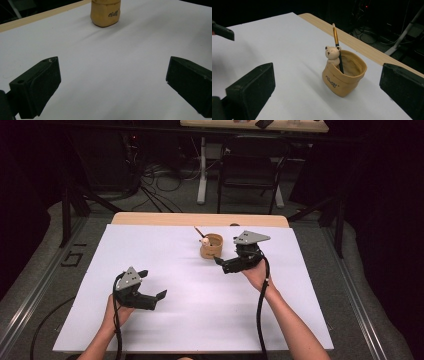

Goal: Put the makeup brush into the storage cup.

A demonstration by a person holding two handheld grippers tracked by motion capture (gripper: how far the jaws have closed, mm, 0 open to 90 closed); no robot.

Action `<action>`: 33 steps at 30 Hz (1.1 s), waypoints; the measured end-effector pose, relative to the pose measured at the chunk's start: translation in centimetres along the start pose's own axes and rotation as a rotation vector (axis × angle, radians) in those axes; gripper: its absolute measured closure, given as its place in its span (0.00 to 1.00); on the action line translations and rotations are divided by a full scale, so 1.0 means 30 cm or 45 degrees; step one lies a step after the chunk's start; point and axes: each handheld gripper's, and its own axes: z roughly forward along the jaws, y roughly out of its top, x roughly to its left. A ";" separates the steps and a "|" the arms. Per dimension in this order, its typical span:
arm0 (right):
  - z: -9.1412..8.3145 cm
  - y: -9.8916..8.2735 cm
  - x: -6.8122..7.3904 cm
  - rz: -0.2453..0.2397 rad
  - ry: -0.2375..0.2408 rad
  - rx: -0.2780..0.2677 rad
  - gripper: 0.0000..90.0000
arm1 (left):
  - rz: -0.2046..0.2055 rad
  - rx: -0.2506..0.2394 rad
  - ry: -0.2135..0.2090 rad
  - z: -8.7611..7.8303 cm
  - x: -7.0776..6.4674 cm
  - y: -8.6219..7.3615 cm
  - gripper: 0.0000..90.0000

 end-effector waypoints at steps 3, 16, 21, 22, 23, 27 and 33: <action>-0.025 -0.009 0.012 -0.006 0.003 -0.026 0.00 | 0.003 -0.004 -0.002 -0.006 0.004 -0.005 0.00; -0.117 -0.072 0.045 -0.020 -0.012 -0.129 0.00 | -0.007 -0.049 0.018 -0.038 0.010 -0.021 0.00; -0.148 -0.104 0.060 -0.030 -0.025 -0.145 0.00 | -0.014 -0.051 0.029 -0.052 0.013 -0.030 0.00; -0.153 -0.109 0.063 -0.030 -0.027 -0.149 0.00 | -0.008 -0.051 0.031 -0.056 0.014 -0.032 0.00; -0.159 -0.115 0.065 -0.035 -0.031 -0.151 0.00 | -0.014 -0.053 0.026 -0.060 0.013 -0.033 0.00; -0.184 -0.135 0.074 -0.033 -0.049 -0.167 0.00 | -0.015 -0.067 0.034 -0.075 0.013 -0.039 0.00; -0.221 -0.158 0.087 -0.031 -0.081 -0.195 0.00 | -0.017 -0.078 0.048 -0.096 0.010 -0.048 0.00</action>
